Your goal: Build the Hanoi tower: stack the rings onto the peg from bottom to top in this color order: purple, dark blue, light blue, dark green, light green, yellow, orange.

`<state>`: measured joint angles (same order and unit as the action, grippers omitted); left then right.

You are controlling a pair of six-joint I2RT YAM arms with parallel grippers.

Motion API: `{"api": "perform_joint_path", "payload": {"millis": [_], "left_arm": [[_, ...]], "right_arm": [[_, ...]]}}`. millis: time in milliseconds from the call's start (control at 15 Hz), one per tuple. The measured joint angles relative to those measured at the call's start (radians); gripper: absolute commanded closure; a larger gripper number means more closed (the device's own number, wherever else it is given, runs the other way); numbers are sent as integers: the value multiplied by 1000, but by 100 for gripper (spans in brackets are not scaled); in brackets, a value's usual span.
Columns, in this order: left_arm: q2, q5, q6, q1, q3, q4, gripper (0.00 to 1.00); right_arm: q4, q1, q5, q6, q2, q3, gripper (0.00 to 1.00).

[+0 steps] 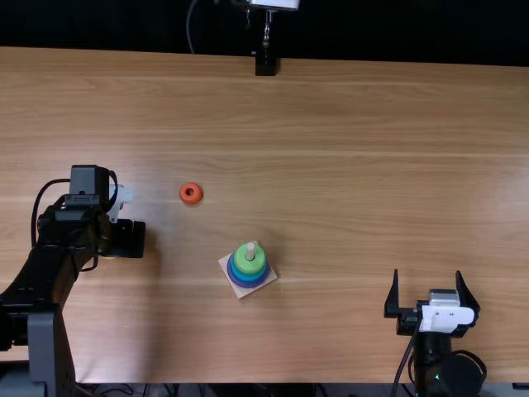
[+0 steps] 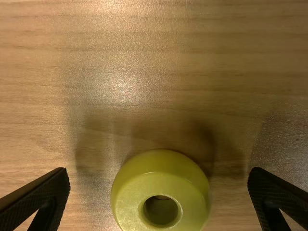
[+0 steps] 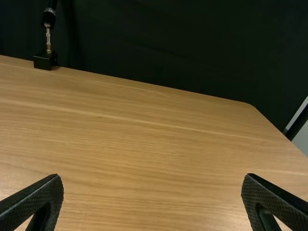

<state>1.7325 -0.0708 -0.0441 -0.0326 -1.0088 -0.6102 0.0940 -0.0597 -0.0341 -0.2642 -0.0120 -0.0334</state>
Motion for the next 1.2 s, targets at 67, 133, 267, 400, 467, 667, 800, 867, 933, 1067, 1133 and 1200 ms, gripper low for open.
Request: {"api": "perform_joint_path", "payload": {"millis": [67,133,267,400,467,667,800,867,933,1067,1133,1200], "left_arm": [[2,0,0,0,0,-1,0],[12,4,2,0,0,-3,0],[13,6,9,0,-2,-3,26],[15,8,27,0,-2,-2,50],[15,8,33,0,-2,-1,66],[15,5,45,0,-2,5,100],[15,2,46,0,-2,16,100],[15,0,47,0,-2,16,100],[15,-2,48,2,-2,14,100],[15,-5,48,31,-21,5,100],[15,-5,48,47,-51,5,100],[13,-3,48,64,-86,5,100]], "right_arm": [[0,0,0,0,0,0,0],[0,0,0,0,0,0,0],[0,0,0,0,0,0,0],[0,0,0,0,0,0,0],[0,0,0,0,0,0,0],[0,0,0,0,0,0,0],[0,0,0,0,0,0,0],[0,0,0,0,0,0,0],[0,0,0,0,0,0,0],[0,0,0,0,0,0,0],[-1,0,0,0,0,0,0],[0,0,0,0,0,0,0]]}}
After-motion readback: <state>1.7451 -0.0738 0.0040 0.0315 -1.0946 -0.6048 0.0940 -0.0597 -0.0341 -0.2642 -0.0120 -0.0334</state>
